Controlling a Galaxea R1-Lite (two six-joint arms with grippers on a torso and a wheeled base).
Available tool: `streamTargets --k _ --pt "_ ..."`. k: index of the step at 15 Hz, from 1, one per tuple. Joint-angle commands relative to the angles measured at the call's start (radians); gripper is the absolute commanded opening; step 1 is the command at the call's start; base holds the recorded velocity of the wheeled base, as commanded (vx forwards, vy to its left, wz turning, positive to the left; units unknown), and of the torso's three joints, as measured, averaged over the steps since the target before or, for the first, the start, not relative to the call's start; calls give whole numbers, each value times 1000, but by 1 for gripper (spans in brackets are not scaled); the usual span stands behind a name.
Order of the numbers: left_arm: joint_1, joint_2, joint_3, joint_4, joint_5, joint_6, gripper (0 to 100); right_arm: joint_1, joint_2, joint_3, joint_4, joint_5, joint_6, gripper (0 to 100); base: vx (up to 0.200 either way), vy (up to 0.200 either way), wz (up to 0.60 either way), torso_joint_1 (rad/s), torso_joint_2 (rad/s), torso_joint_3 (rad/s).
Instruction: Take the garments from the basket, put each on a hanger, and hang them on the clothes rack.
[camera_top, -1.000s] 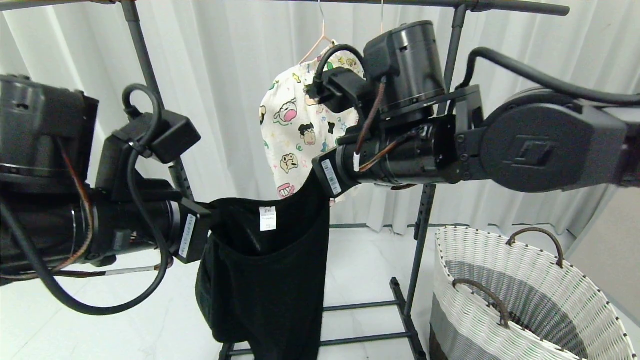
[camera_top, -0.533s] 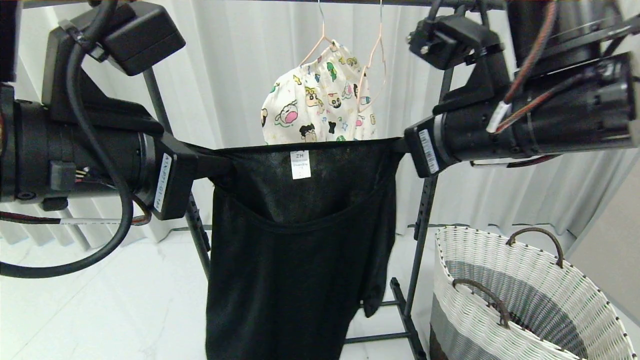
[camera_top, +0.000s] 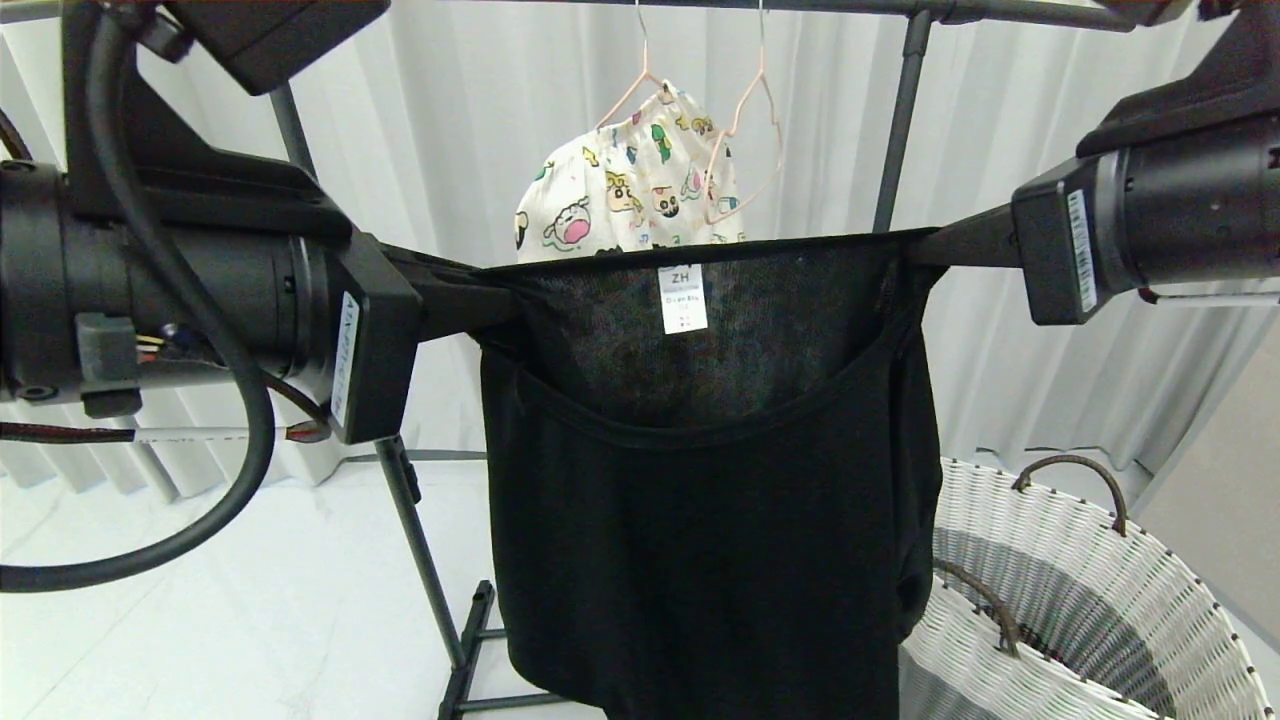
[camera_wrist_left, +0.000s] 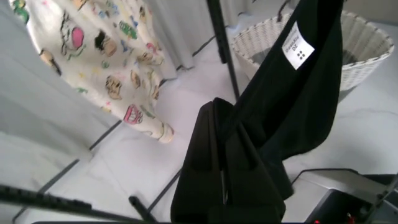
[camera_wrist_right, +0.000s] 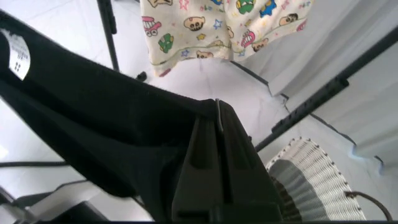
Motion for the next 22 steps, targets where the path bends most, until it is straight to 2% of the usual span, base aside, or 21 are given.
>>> streamTargets --k 1,4,6,7,9,11,14,18,19,20,22 --pt "-10 -8 11 0 0 1 0 1 -40 0 19 1 -1 0 0 0 0 0 0 0" --pt "-50 -1 17 -8 2 1 0 7 -83 2 92 11 -1 0 0 0 0 0 0 0" --pt "-52 30 12 -81 0 9 0 38 -121 8 150 29 10 0 0 0 0 0 0 0" --pt "-52 53 3 -129 -12 9 0 55 -144 11 169 69 30 0 0 0 0 0 0 0" --pt "-47 116 -28 -215 -89 8 0 102 -178 17 210 155 61 0 0 0 0 0 0 0" --pt "-46 173 -72 -276 -142 8 0 193 -187 40 223 164 82 0 0 0 0 0 0 0" --pt "-41 229 -154 -282 -144 8 0 266 -189 79 220 159 111 0 0 0 0 0 0 0" --pt "-33 222 -143 -282 -132 3 0 265 -207 100 220 149 113 0 0 0 0 0 0 0" --pt "-33 193 -120 -276 -119 0 0 247 -215 121 210 113 114 0 0 0 0 0 0 0" --pt "-35 160 -84 -273 -115 -29 0 217 -220 129 183 84 116 0 0 0 0 0 0 0" --pt "-46 93 -28 -247 -115 -118 0 159 -203 128 100 87 114 0 0 0 0 0 0 0"
